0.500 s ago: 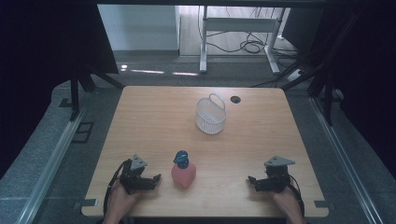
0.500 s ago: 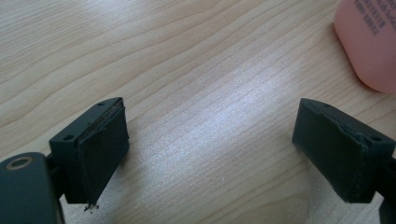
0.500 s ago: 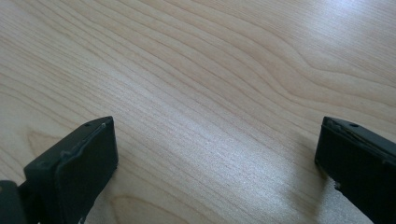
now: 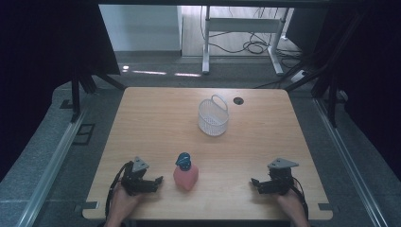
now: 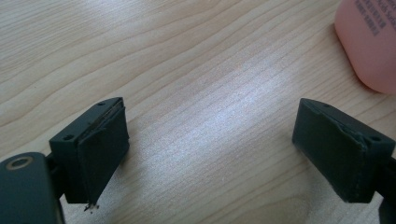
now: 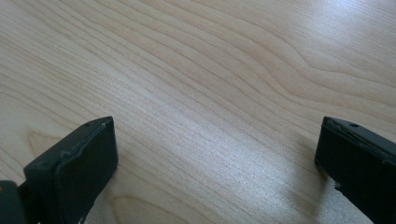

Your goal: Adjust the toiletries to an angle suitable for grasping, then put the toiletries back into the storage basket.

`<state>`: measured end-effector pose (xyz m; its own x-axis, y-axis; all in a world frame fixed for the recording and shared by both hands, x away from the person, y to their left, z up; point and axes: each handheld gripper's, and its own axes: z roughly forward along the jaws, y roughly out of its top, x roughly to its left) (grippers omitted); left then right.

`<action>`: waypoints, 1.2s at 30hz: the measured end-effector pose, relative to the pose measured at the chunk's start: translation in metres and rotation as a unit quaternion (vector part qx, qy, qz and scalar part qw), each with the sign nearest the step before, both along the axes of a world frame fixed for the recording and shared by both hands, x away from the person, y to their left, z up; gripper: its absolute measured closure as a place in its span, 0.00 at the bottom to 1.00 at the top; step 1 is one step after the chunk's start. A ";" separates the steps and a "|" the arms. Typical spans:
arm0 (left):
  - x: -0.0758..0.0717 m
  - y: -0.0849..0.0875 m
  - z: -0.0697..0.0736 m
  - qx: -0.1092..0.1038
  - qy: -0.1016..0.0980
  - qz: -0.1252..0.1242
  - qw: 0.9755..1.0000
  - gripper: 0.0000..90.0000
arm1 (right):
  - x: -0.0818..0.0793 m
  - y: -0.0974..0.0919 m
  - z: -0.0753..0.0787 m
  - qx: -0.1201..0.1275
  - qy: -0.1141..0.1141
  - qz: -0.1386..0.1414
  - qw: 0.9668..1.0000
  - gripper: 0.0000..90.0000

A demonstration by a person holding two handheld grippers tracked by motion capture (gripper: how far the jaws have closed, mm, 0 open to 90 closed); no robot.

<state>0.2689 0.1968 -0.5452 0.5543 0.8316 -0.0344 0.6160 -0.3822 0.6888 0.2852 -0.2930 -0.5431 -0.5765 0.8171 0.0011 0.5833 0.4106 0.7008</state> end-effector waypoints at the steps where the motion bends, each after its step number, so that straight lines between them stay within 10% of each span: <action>1: 0.000 0.000 0.000 0.000 0.000 0.000 1.000 0.12 | 0.000 0.000 0.000 0.000 0.000 0.000 1.000 0.00; 36: -0.009 -0.001 0.020 -0.014 -0.010 -0.004 1.000 0.12 | 0.000 0.000 0.000 0.000 0.000 0.000 1.000 0.00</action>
